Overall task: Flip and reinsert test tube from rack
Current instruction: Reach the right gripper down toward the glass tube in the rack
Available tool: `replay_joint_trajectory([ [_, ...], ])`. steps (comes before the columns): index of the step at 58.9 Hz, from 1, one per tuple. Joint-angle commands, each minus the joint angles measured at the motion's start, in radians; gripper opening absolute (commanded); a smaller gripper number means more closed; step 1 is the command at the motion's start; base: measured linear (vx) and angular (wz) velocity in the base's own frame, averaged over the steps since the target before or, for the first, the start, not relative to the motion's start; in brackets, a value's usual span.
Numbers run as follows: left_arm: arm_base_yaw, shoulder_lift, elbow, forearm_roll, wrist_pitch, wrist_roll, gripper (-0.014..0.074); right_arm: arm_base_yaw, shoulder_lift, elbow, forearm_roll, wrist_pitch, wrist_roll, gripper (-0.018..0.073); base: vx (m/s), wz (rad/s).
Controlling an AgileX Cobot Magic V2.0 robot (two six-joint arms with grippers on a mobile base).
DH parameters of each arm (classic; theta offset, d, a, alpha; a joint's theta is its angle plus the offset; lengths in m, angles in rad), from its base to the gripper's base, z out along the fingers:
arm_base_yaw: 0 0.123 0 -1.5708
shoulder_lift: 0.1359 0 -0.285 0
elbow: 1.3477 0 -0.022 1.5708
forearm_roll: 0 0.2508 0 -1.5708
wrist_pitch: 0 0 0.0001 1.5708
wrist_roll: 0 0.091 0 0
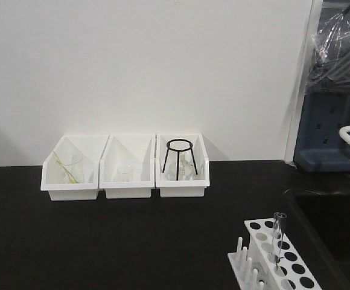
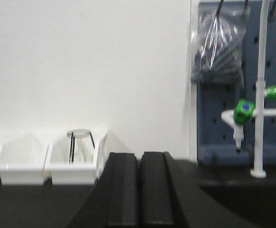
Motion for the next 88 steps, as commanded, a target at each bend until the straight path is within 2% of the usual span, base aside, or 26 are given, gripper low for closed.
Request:
replay_joint_trajectory([
  [1,-0.005,-0.013,0.001,-0.004,-0.086,0.0,-0.0006,-0.006,0.079,-0.176,0.005,-0.139,-0.028,-0.0008,0.0,0.01],
  [8,-0.005,-0.013,0.001,-0.004,-0.086,0.0,-0.0006,-0.006,0.331,-0.352,0.006,-0.196,-0.067,-0.0008,0.0,0.0],
  [16,-0.005,-0.013,0.001,-0.004,-0.086,0.0,-0.0006,-0.006,0.56,-0.472,0.008,-0.226,-0.071,-0.0008,0.0,0.0],
  [27,-0.005,-0.013,0.001,-0.004,-0.086,0.0,-0.0006,-0.003,0.77,-0.514,0.006,-0.253,-0.079,0.0001,0.0,0.0],
  [35,-0.005,-0.013,0.001,-0.004,-0.086,0.0,-0.0006,-0.003,0.828,-0.513,0.003,-0.254,-0.079,0.0061,0.0,0.0],
  [44,-0.005,-0.013,0.001,-0.004,-0.086,0.0,-0.0006,-0.003,0.843,-0.513,0.003,-0.248,-0.079,0.0239,0.0,0.0],
  [55,-0.005,-0.013,0.001,-0.004,-0.086,0.0,-0.0006,-0.003,0.843,-0.513,0.006,-0.253,-0.079,0.0582,0.0,0.0],
  [56,-0.005,-0.013,0.001,-0.004,-0.086,0.0,-0.0006,-0.003,0.843,-0.513,0.006,-0.258,-0.079,0.0682,0.0,0.0],
  [59,-0.005,-0.013,0.001,-0.004,-0.086,0.0,-0.0006,-0.003,0.843,-0.513,0.02,-0.277,-0.071,0.0714,0.0,0.0],
  [68,-0.005,-0.013,0.001,-0.004,-0.086,0.0,-0.0006,-0.002,0.902,-0.48,0.001,-0.383,-0.023,0.0718,0.0,0.0],
  [75,-0.005,-0.013,0.001,-0.004,-0.086,0.0,-0.0006,-0.002,1.04,-0.382,-0.129,-0.584,0.085,0.0686,0.0,0.0],
  [80,-0.005,-0.013,0.001,-0.004,-0.086,0.0,-0.0006,-0.002,1.173,-0.341,-0.225,-0.745,0.112,0.0658,0.0,0.0],
  [88,-0.005,-0.013,0.001,-0.004,-0.086,0.0,-0.0006,-0.002,1.369,-0.342,-0.257,-0.947,0.1,0.0602,0.0,0.0],
])
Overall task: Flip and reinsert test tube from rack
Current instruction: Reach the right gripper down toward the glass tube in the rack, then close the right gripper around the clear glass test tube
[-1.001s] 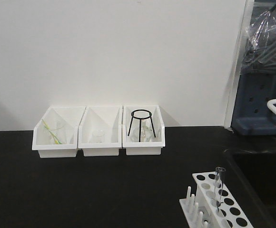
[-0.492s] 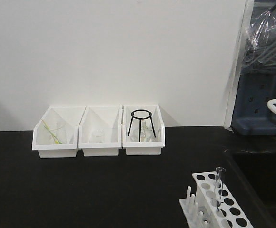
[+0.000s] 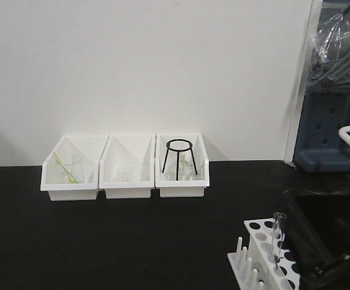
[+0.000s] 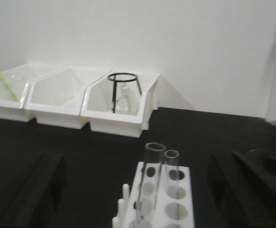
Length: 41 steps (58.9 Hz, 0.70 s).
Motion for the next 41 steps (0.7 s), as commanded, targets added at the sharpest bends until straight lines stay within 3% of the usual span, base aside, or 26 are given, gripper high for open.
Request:
replay_joint_trajectory([
  [1,-0.005,-0.013,0.001,-0.004,-0.086,0.0,-0.0006,-0.002,0.109,-0.033,-0.016,-0.257,-0.001,0.0596,0.0,0.0],
  [8,-0.005,-0.013,0.001,-0.004,-0.086,0.0,-0.0006,-0.002,0.246,-0.076,-0.017,-0.319,-0.001,0.0554,0.0,0.0],
  [41,-0.005,-0.013,0.001,-0.004,-0.086,0.0,-0.0006,-0.002,0.513,-0.31,-0.022,-0.258,0.005,0.048,0.0,0.0],
])
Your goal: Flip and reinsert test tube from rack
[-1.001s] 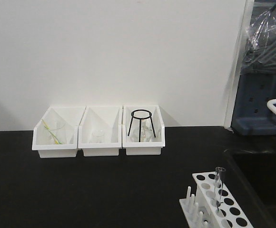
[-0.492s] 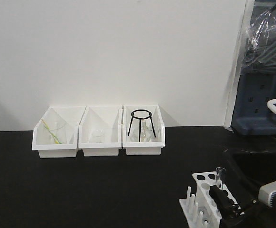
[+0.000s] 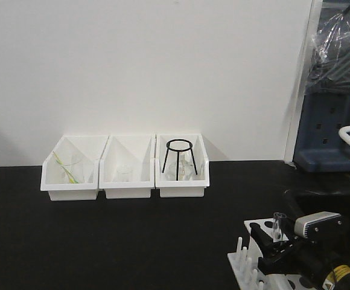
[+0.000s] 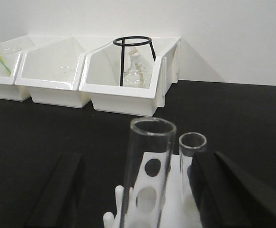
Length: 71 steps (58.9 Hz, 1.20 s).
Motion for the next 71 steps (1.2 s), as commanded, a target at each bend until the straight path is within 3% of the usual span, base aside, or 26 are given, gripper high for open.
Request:
replay_joint_trajectory([
  [1,-0.005,-0.013,0.001,-0.004,-0.086,0.0,-0.0006,-0.002,-0.029,-0.029,0.012,-0.076,0.001,0.0464,0.0,0.0],
  [6,-0.005,-0.013,0.001,-0.004,-0.086,0.0,-0.0006,-0.002,-0.029,-0.029,0.019,-0.076,0.001,0.0365,0.0,0.0],
  [19,-0.005,-0.013,0.001,-0.004,-0.086,0.0,-0.0006,-0.002,-0.029,-0.029,0.001,-0.077,0.001,-0.0016,0.0,0.0],
  [36,-0.005,-0.013,0.001,-0.004,-0.086,0.0,-0.0006,-0.002,-0.183,-0.035,-0.006,-0.042,0.002,-0.0012,0.0,0.0],
  [55,-0.005,-0.013,0.001,-0.004,-0.086,0.0,-0.0006,-0.003,-0.584,-0.204,-0.038,0.448,0.044,-0.0012,0.0,0.0],
  [59,-0.005,-0.013,0.001,-0.004,-0.086,0.0,-0.0006,-0.003,-0.633,-0.231,-0.115,0.534,0.006,-0.0012,0.0,0.0],
  [62,-0.005,-0.013,0.001,-0.004,-0.086,0.0,-0.0006,-0.003,-0.66,-0.244,-0.234,0.593,-0.086,-0.0012,0.0,0.0],
  [68,-0.005,-0.013,0.001,-0.004,-0.086,0.0,-0.0006,-0.002,-0.703,-0.243,-0.626,0.705,-0.377,-0.001,0.0,0.0],
  [71,-0.005,-0.013,0.001,-0.004,-0.086,0.0,-0.0006,-0.002,-0.716,-0.241,-0.794,0.751,-0.462,-0.0008,0.0,0.0],
])
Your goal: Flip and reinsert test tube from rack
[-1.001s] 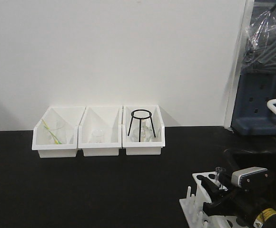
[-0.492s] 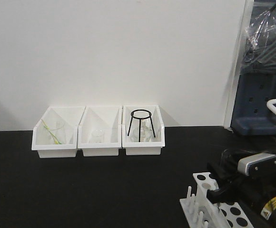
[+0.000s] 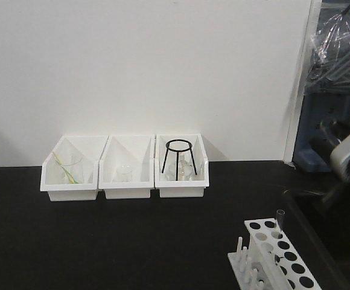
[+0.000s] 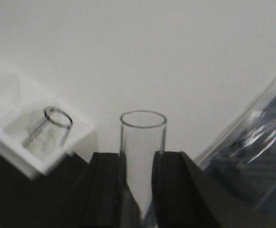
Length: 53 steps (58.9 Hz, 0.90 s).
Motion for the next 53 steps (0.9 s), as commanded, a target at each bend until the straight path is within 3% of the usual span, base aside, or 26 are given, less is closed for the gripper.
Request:
replay_joint_trajectory([
  [1,-0.005,-0.013,0.001,-0.004,-0.086,0.0,-0.0006,-0.002,-0.044,-0.029,-0.328,0.06,-0.195,-0.0008,0.0,0.0],
  [6,-0.005,-0.013,0.001,-0.004,-0.086,0.0,-0.0006,-0.003,-0.059,-0.029,-0.442,0.092,-0.171,-0.0008,0.0,0.0],
  [14,-0.005,-0.013,0.001,-0.004,-0.086,0.0,-0.0006,-0.003,-0.072,-0.029,-0.412,0.089,-0.016,-0.0008,0.0,0.0],
  [20,-0.005,-0.013,0.001,-0.004,-0.086,0.0,-0.0006,-0.005,-0.09,-0.039,-0.159,0.093,0.298,-0.0008,0.0,0.0],
  [24,-0.005,-0.013,0.001,-0.004,-0.086,0.0,-0.0006,-0.028,-0.098,-0.044,0.094,0.107,0.562,-0.0008,0.0,0.0],
  [28,-0.005,-0.013,0.001,-0.004,-0.086,0.0,-0.0006,-0.055,-0.097,-0.044,0.257,0.11,0.732,-0.0008,0.0,0.0],
  [30,-0.005,-0.013,0.001,-0.004,-0.086,0.0,-0.0006,-0.065,-0.095,-0.038,0.295,0.101,0.773,-0.0008,0.0,0.0],
  [35,-0.005,-0.013,0.001,-0.004,-0.086,0.0,-0.0006,-0.081,-0.093,-0.004,0.289,0.006,0.764,-0.0008,0.0,0.0],
  [43,-0.005,-0.013,0.001,-0.004,-0.086,0.0,-0.0006,-0.128,-0.082,0.147,0.314,-0.34,0.691,-0.0008,0.0,0.0],
  [49,-0.005,-0.013,0.001,-0.004,-0.086,0.0,-0.0006,-0.157,-0.032,0.264,0.386,-0.616,0.558,-0.0008,0.0,0.0],
  [53,-0.005,-0.013,0.001,-0.004,-0.086,0.0,-0.0006,-0.158,0.013,0.306,0.427,-0.72,0.47,-0.0008,0.0,0.0],
])
